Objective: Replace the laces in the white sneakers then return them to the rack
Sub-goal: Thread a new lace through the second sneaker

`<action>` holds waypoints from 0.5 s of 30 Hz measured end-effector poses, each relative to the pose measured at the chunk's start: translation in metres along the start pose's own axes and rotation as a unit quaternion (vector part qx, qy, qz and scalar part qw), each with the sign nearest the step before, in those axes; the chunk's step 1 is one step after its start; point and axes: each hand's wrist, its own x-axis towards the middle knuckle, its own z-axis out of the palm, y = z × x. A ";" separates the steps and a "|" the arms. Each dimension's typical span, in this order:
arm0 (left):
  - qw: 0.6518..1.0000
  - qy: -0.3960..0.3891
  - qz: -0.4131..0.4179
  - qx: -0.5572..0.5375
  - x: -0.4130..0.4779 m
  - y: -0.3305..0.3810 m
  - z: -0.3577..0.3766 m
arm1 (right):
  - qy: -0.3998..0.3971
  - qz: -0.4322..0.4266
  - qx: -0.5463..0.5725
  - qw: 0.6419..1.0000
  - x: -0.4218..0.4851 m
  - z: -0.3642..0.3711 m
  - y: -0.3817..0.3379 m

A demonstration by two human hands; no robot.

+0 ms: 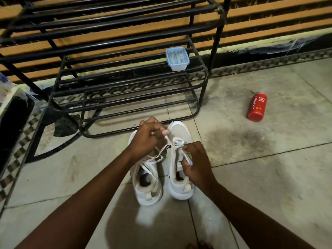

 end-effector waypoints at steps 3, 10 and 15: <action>0.972 0.020 -0.093 -0.213 -0.011 0.005 0.014 | -0.003 0.000 -0.007 1.000 0.000 -0.001 -0.001; 0.999 0.037 0.007 -0.015 -0.001 0.008 0.009 | -0.020 0.024 -0.055 0.998 0.000 0.000 -0.009; 0.923 -0.160 0.145 0.318 0.006 0.007 0.017 | -0.024 0.027 -0.085 0.996 -0.001 -0.002 -0.013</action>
